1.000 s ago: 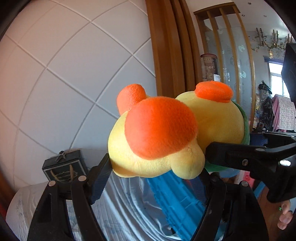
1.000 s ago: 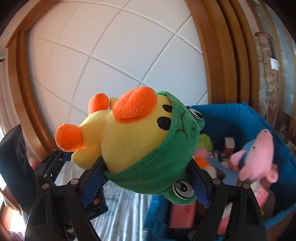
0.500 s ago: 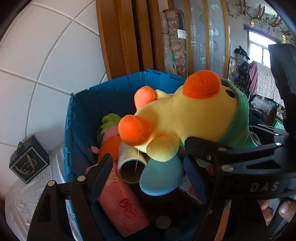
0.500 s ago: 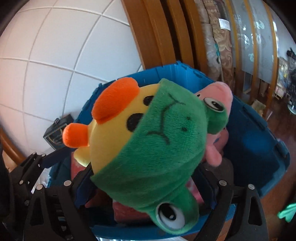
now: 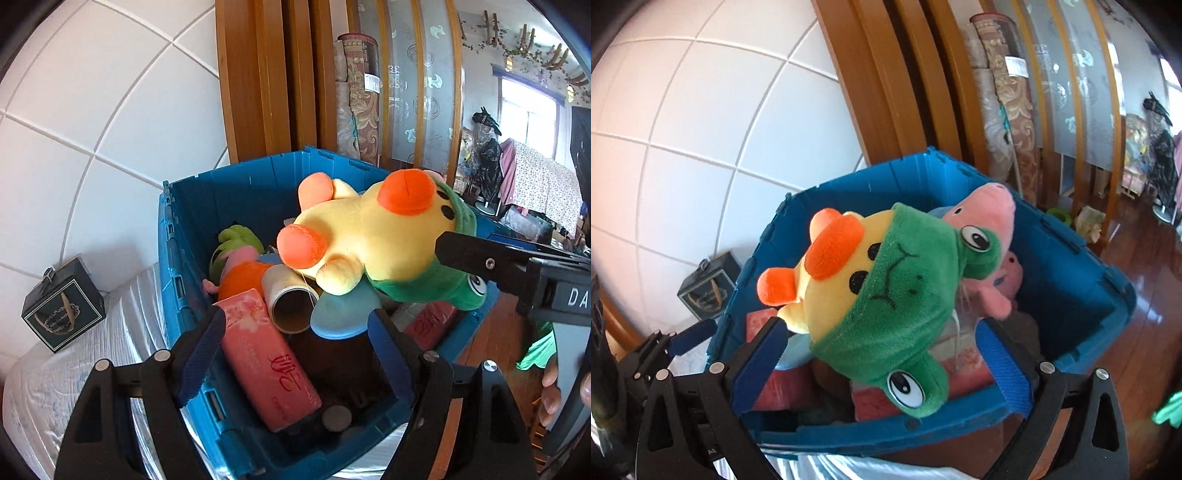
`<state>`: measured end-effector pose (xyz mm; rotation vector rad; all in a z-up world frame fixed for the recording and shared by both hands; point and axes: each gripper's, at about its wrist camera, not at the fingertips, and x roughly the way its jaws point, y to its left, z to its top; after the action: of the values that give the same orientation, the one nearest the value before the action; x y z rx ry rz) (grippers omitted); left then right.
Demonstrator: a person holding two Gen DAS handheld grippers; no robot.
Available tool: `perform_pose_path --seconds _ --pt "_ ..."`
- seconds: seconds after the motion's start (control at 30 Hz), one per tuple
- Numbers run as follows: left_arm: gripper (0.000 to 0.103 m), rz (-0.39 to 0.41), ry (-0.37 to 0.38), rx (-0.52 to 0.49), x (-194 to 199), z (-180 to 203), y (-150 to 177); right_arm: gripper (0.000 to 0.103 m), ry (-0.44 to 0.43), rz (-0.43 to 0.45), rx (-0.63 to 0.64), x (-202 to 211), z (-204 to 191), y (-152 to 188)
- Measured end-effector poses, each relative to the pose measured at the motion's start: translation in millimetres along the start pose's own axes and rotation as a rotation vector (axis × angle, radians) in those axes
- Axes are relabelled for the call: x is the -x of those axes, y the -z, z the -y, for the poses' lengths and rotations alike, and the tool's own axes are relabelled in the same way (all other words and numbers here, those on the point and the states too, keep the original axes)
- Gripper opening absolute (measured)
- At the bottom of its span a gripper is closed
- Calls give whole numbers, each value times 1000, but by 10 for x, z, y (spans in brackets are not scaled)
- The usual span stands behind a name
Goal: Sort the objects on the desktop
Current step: 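Carry the duck plush with both grippers over into the blue bin, then open both grippers to drop the duck plush into the bin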
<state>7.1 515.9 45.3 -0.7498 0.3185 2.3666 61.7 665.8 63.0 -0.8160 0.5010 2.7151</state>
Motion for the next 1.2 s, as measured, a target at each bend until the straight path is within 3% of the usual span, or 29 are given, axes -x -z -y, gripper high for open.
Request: perform_pose_path --seconds 0.2,0.33,0.6,0.73,1.2 --pt "79 104 8 34 426 -49 65 103 139 86 46 482 -161 238" --pt "88 149 -20 56 611 -96 87 103 254 139 85 664 -266 352" --pt "88 132 -101 72 648 -128 197 103 245 118 100 681 -402 497" --pt "87 92 -46 104 632 -171 225 103 259 110 91 644 -431 538" --pt "88 81 -18 101 609 -194 230 103 280 110 104 633 -477 539"
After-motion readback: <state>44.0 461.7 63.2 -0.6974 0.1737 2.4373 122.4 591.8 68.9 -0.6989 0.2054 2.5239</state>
